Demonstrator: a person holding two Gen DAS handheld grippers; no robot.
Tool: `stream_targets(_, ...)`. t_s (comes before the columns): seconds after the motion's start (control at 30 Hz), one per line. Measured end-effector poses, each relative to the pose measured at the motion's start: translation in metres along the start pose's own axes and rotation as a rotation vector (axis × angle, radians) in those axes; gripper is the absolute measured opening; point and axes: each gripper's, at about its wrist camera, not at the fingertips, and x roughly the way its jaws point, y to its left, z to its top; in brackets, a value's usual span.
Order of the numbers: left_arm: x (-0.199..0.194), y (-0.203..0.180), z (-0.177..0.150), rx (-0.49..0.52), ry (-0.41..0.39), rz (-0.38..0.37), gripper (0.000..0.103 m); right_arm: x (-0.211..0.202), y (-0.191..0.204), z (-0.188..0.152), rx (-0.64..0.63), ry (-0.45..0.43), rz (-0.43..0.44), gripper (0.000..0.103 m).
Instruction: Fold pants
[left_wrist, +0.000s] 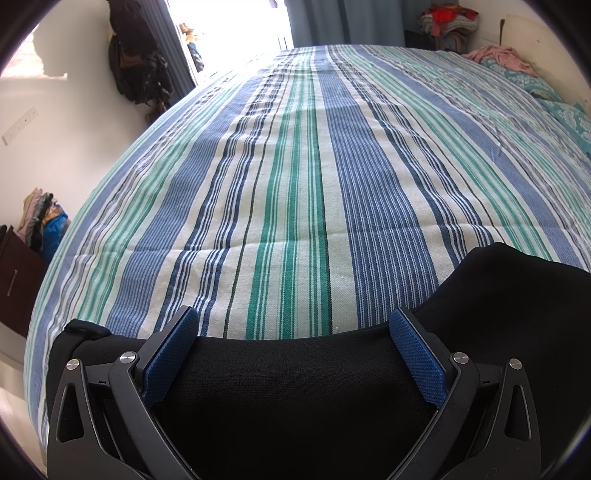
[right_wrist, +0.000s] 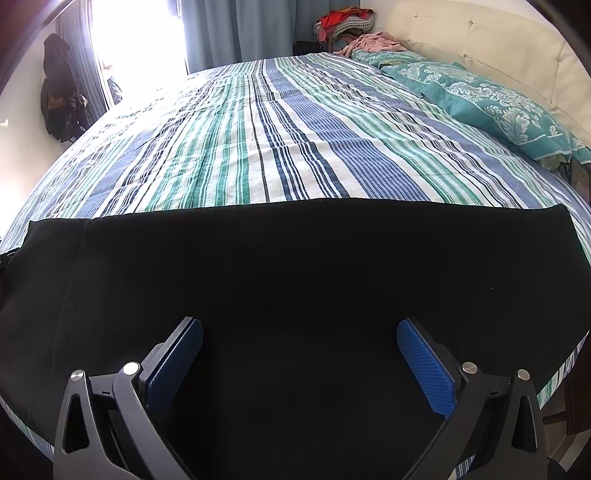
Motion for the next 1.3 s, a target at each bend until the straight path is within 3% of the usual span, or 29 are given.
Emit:
stream_targets(0.8,0.0,0.0,-0.001,-0.001,-0.002,0.0,0.103,-0.002,-0.001,-0.006,-0.001,-0.023,0.008,0.103)
stream_targets(0.93,0.0,0.0,-0.001,-0.001,-0.003,0.001,0.103,-0.006,-0.008,0.007,0.005,0.053,0.06,0.102)
stream_targets(0.97,0.0,0.0,-0.001,-0.001,-0.002,0.001,0.103,-0.012,-0.018,0.015,0.031,0.054,0.098,0.094)
stream_targets(1.03,0.001,0.0,0.0,-0.002,0.0,0.0,0.103,-0.035,-0.052,0.03,0.117,-0.016,0.142,0.092)
stream_targets(1.17,-0.002,0.0,0.004,-0.007,0.042,0.004,0.103,-0.072,-0.164,0.057,0.28,-0.123,0.106,0.095)
stream_targets(1.23,-0.01,0.001,0.007,-0.034,0.082,-0.002,0.102,-0.076,-0.233,0.058,0.362,-0.128,0.071,0.095)
stream_targets(1.3,-0.028,0.002,0.005,-0.067,0.067,-0.033,0.102,-0.072,-0.295,0.051,0.449,-0.098,0.037,0.095)
